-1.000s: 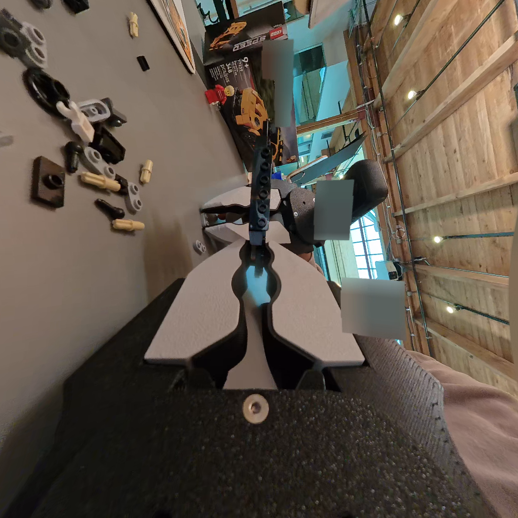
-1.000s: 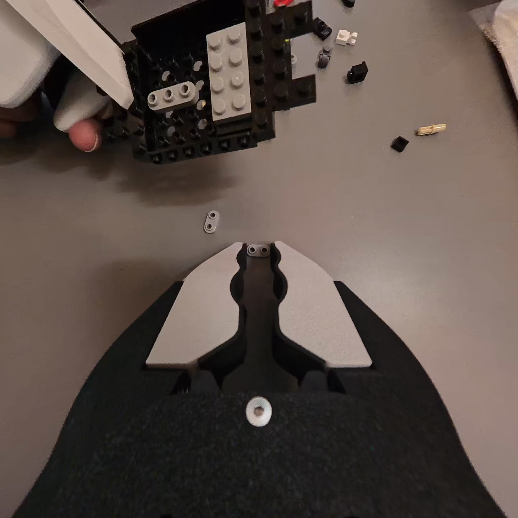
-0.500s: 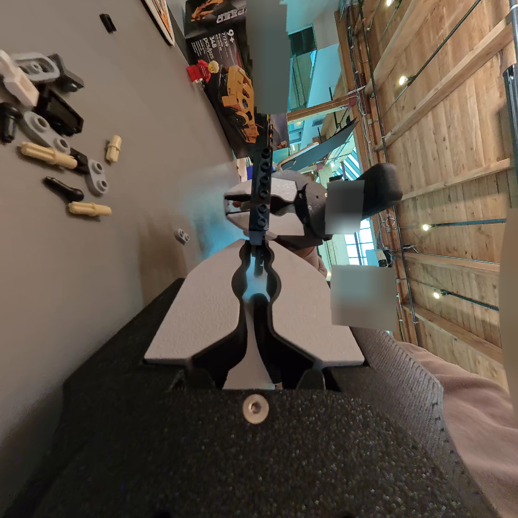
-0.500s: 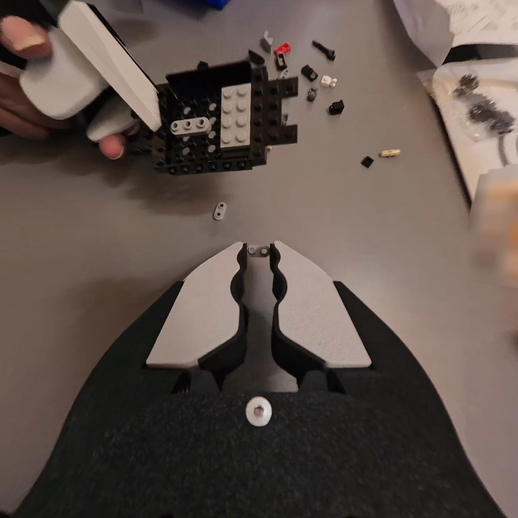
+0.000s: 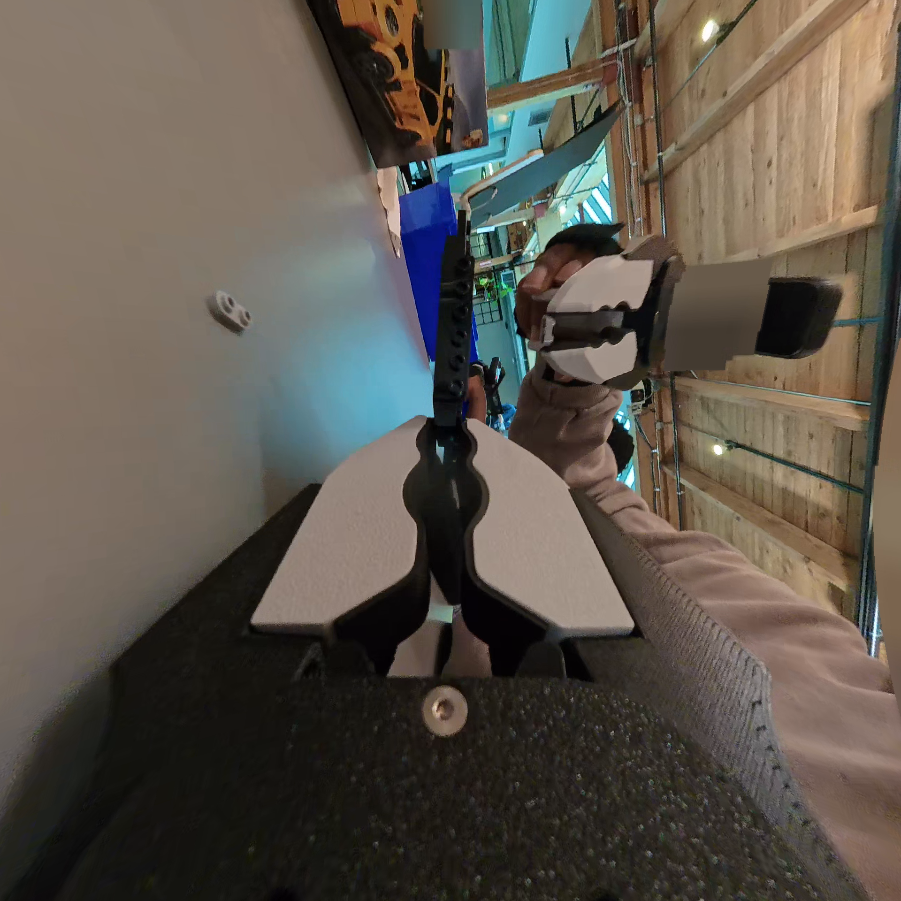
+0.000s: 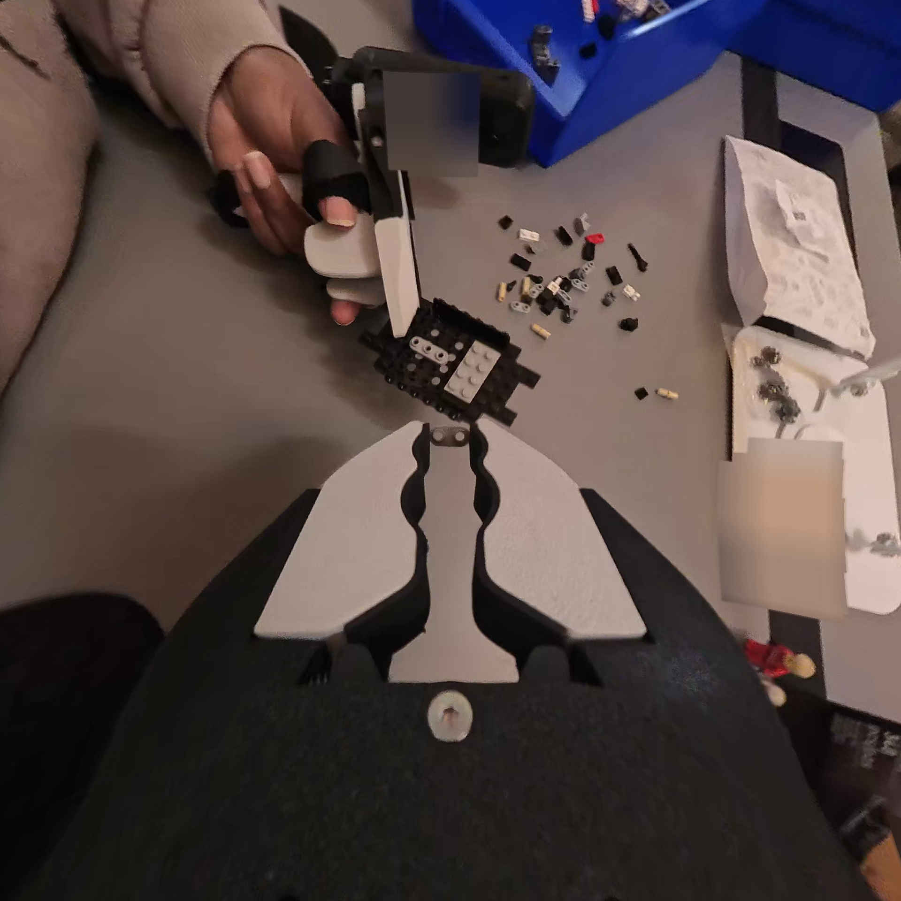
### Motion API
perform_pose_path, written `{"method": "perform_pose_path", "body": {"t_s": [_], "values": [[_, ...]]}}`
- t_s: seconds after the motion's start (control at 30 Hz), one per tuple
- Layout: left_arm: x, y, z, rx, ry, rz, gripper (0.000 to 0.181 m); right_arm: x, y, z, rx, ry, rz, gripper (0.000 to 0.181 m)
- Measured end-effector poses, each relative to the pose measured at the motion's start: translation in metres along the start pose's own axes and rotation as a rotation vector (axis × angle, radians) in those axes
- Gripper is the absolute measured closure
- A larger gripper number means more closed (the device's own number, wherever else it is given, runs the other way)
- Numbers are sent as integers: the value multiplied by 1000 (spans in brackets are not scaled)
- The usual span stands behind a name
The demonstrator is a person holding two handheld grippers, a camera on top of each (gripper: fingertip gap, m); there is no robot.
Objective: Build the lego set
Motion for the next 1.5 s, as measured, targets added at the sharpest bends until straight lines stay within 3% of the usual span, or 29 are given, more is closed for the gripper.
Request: {"method": "perform_pose_path", "body": {"t_s": [0.27,0.6,1.1,1.5], "values": [[10,-3,-18,-3,88,-20,173,8,7,28,-196,73,187,166],[10,-7,-22,-10,120,-45,172,54,32,20,-388,256,478,166],[11,-12,-29,-84,172,-116,173,62,40,14,-477,368,608,166],[12,-13,-30,-96,185,-131,173,59,41,16,-424,325,615,161]]}}
Point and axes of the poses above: each gripper's, where its closed fingertips meet, x out along the fingers, z out of its top, y = z × x across the jaws, the point moved 3 cm from there along -x, back along the fingers, and after that the axes turned 6 degrees about z, right-handed, at the moved point
